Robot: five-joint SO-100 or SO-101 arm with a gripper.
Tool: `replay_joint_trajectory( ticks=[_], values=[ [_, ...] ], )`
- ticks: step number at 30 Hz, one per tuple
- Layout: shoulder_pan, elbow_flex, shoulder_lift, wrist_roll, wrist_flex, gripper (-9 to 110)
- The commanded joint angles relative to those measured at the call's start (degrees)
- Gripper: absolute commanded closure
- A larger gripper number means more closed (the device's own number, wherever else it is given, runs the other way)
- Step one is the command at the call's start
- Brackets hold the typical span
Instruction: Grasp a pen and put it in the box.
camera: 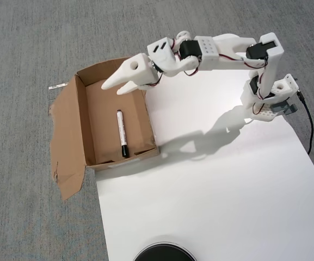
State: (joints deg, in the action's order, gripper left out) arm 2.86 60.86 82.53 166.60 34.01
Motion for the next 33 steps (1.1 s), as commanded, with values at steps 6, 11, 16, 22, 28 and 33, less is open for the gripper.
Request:
replay_joint_trajectory(
  ticks=[6,11,16,22,28,33],
  values=[
    [0.0,10.4,14.3,0.4,0.4,77],
    [0.0,22.7,24.0,0.5,0.4,77],
    [0.0,36.5,35.6,0.6,0.4,77],
    [0.0,54.2,49.6,6.8,0.4,77],
    [-0.1,69.3,62.1,8.6,0.4,77],
    [-0.1,79.6,69.8,8.6,0.4,77]
  ],
)
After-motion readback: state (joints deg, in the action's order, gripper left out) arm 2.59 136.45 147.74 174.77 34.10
